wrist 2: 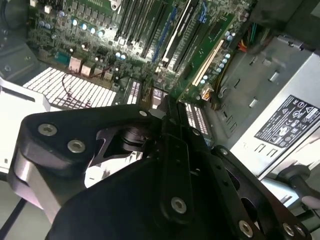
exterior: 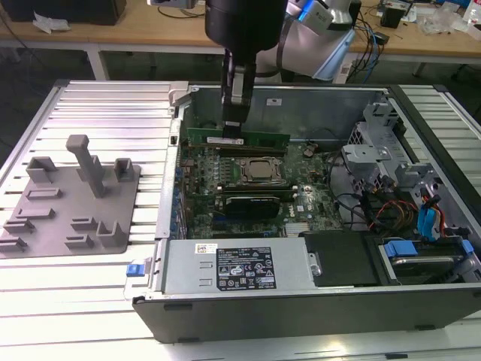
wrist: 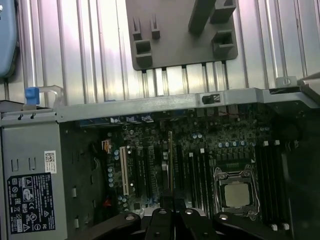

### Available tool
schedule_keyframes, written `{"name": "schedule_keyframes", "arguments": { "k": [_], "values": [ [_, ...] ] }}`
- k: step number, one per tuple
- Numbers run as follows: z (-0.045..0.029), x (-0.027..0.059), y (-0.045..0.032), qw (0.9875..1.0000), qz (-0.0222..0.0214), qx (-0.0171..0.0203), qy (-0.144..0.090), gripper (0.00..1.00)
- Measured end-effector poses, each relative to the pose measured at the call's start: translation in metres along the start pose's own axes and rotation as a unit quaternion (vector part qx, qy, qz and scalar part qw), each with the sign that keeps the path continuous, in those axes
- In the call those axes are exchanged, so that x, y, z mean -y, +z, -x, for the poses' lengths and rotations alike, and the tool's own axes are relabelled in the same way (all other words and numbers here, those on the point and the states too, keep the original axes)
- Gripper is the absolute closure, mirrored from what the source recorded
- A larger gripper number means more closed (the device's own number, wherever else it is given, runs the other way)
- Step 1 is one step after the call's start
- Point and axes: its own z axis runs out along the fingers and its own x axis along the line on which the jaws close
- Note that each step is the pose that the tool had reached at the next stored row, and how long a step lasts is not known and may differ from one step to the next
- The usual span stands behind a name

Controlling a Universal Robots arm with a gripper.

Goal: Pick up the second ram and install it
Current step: 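Pick up the second ram and move it above second insertion slot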

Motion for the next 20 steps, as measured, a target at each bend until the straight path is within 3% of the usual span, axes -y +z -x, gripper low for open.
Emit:
{"name": "schedule_keyframes", "arguments": {
  "k": [8,20],
  "values": [
    [0.0018,0.0142,0.0041,1.0,0.0001,0.0002,0.005,0.91],
    [0.0139,0.0216,0.0118,1.0,0.0001,0.0003,0.006,0.91]
  ]
}}
